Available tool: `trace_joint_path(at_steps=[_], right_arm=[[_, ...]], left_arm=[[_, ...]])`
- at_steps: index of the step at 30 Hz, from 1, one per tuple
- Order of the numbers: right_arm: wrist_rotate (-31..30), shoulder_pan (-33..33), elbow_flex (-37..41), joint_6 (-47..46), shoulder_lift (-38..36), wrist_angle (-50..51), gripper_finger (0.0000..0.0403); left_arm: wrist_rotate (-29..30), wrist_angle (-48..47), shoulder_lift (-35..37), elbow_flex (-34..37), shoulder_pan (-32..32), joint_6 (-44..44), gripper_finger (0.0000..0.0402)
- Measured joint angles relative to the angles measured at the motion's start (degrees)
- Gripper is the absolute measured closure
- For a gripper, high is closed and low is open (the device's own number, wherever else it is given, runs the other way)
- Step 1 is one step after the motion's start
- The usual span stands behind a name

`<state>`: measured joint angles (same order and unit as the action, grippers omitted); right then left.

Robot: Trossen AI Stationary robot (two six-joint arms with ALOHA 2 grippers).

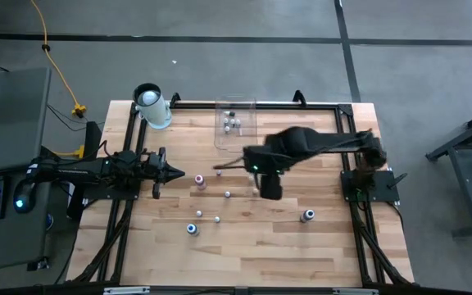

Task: Pick & Place food coloring
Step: Put the small violet food coloring bottle into the container

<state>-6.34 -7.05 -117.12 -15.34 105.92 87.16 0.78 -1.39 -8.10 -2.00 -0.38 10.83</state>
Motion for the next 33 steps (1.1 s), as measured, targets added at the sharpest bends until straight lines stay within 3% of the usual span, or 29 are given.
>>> trace_joint_path(at_steps=[9,16,25,33], right_arm=[[2.1,-4.8,37.3,-13.1,-18.6,-29.9,0.0219],[9.1,-3.6,53.3,-10.2,-20.4,-48.9,0.0219],[9.6,1.0,54.8,11.5,-16.8,-53.9,0.0219],[13.6,5.0,43.5,16.5,-9.3,-45.9,0.0219]], left_arm=[[0.0,0.0,0.0,0.0,0.0,0.0,0.0401],[0.0,0.0,0.0,0.0,0.0,0.0,0.0401],[0.1,0.2,0.0,0.0,0.0,0.0,0.0401],[0.0,0.3,0.0,0.0,0.0,0.0,0.0401]])
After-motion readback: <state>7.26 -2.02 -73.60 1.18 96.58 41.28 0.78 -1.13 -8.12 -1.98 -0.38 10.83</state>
